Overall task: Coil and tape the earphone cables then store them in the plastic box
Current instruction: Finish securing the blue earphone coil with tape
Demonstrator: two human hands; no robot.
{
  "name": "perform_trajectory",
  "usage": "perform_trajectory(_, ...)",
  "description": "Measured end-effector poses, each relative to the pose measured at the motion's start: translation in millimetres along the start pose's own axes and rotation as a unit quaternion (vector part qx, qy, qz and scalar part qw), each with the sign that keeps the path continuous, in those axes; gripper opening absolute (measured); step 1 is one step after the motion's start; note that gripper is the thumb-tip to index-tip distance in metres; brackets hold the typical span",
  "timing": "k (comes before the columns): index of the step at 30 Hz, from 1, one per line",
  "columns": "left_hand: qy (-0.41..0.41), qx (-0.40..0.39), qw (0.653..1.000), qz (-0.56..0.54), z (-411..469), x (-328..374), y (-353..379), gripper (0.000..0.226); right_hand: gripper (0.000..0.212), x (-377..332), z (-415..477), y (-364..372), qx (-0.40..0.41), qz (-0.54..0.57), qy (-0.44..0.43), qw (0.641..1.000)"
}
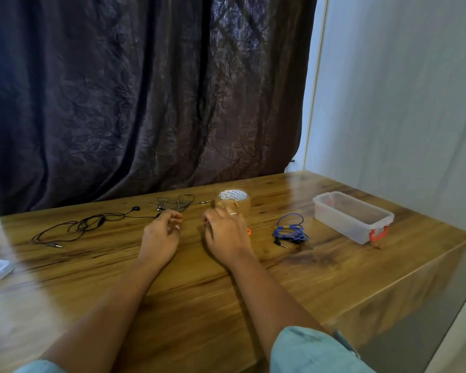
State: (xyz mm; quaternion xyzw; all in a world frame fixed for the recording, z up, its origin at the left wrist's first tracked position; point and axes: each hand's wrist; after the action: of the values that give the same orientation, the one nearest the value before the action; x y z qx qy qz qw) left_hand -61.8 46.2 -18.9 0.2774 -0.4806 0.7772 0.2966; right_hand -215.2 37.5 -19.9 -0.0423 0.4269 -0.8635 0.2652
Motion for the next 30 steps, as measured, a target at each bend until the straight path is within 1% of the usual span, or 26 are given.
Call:
perform_trajectory(2, 0.016, -0.014, 1.000, 0.015, -1.5, -0.3, 0.7, 0.025, 0.031, 8.6, -2.1, -9.0, 0.016, -0.054, 0.041, 0.998)
perform_trajectory(4, 0.039, -0.027, 0.999, 0.023, -2.7, -1.1, 1.7, 0.025, 0.043, 23.4, -3.3, -22.1, 0.036, -0.114, 0.113, 0.986)
perform_trajectory(5, 0.053, -0.034, 0.998, 0.030, -3.4, -1.5, 2.3, 0.026, 0.047, 32.1, -4.9, -29.1, 0.016, -0.140, 0.155, 0.978)
perform_trajectory(8, 0.092, -0.051, 0.993, 0.051, -4.0, -3.1, 4.5, 0.027, 0.052, 55.5, -16.6, -41.8, -0.114, -0.191, 0.261, 0.939)
perform_trajectory(10, 0.101, -0.056, 0.992, 0.056, -3.5, -3.2, 5.1, 0.028, 0.051, 62.8, -28.7, -42.3, -0.198, -0.192, 0.306, 0.911)
perform_trajectory(11, 0.101, -0.056, 0.992, 0.056, -3.5, -3.3, 5.5, 0.028, 0.050, 64.2, -33.2, -41.0, -0.226, -0.182, 0.325, 0.900)
perform_trajectory(12, 0.101, -0.056, 0.992, 0.054, -3.7, -3.1, 5.8, 0.028, 0.048, 64.9, -36.1, -39.4, -0.239, -0.172, 0.336, 0.895)
perform_trajectory(14, 0.102, -0.057, 0.992, 0.054, -4.6, -3.1, 6.0, 0.028, 0.041, 65.4, -37.1, -38.1, -0.231, -0.176, 0.331, 0.898)
perform_trajectory(19, 0.117, -0.062, 0.990, 0.059, -4.9, -4.2, 6.2, 0.029, 0.032, 61.7, -31.9, -43.2, -0.193, -0.222, 0.277, 0.915)
perform_trajectory(21, 0.122, -0.063, 0.989, 0.058, -5.1, -4.3, 6.4, 0.030, 0.032, 62.5, -30.0, -44.8, -0.176, -0.210, 0.257, 0.927)
perform_trajectory(22, 0.125, -0.065, 0.988, 0.060, -5.4, -4.3, 6.6, 0.030, 0.031, 64.7, -27.6, -45.7, -0.151, -0.175, 0.255, 0.939)
perform_trajectory(23, 0.128, -0.065, 0.988, 0.061, -5.3, -4.6, 6.9, 0.030, 0.031, 68.4, -25.4, -46.4, -0.110, -0.102, 0.268, 0.952)
perform_trajectory(24, 0.131, -0.065, 0.987, 0.061, -5.2, -5.0, 7.3, 0.030, 0.031, 70.4, -23.2, -48.7, -0.053, 0.004, 0.294, 0.954)
perform_trajectory(25, 0.134, -0.064, 0.987, 0.062, -4.9, -5.1, 7.6, 0.030, 0.031, 75.1, -19.8, -49.2, 0.007, 0.126, 0.329, 0.936)
perform_trajectory(26, 0.136, -0.064, 0.987, 0.063, -4.7, -5.5, 7.7, 0.030, 0.030, 79.5, -16.4, -51.2, 0.067, 0.240, 0.368, 0.896)
perform_trajectory(27, 0.138, -0.064, 0.986, 0.065, -4.8, -5.4, 7.8, 0.030, 0.027, 84.2, -14.2, -52.0, 0.108, 0.344, 0.408, 0.839)
perform_trajectory(28, 0.139, -0.065, 0.986, 0.067, -4.8, -5.5, 8.1, 0.030, 0.024, 89.6, -13.2, -52.6, 0.129, 0.423, 0.439, 0.782)
perform_trajectory(29, 0.141, -0.065, 0.986, 0.068, -4.9, -5.5, 8.0, 0.030, 0.023, 96.5, -13.1, -51.3, 0.130, 0.463, 0.468, 0.741)
perform_trajectory(30, 0.142, -0.066, 0.985, 0.069, -4.9, -5.4, 8.1, 0.030, 0.020, 103.7, -13.8, -49.5, 0.108, 0.460, 0.493, 0.730)
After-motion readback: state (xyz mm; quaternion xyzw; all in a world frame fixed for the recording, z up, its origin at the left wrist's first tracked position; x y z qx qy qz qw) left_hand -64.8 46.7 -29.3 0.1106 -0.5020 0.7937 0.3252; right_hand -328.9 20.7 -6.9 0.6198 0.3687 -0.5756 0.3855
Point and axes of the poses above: each hand's wrist, its own z-axis towards the middle knuckle, its own y-axis out of the palm, x = y × z, and after that the axes turned 3 degrees about -x, right-handed
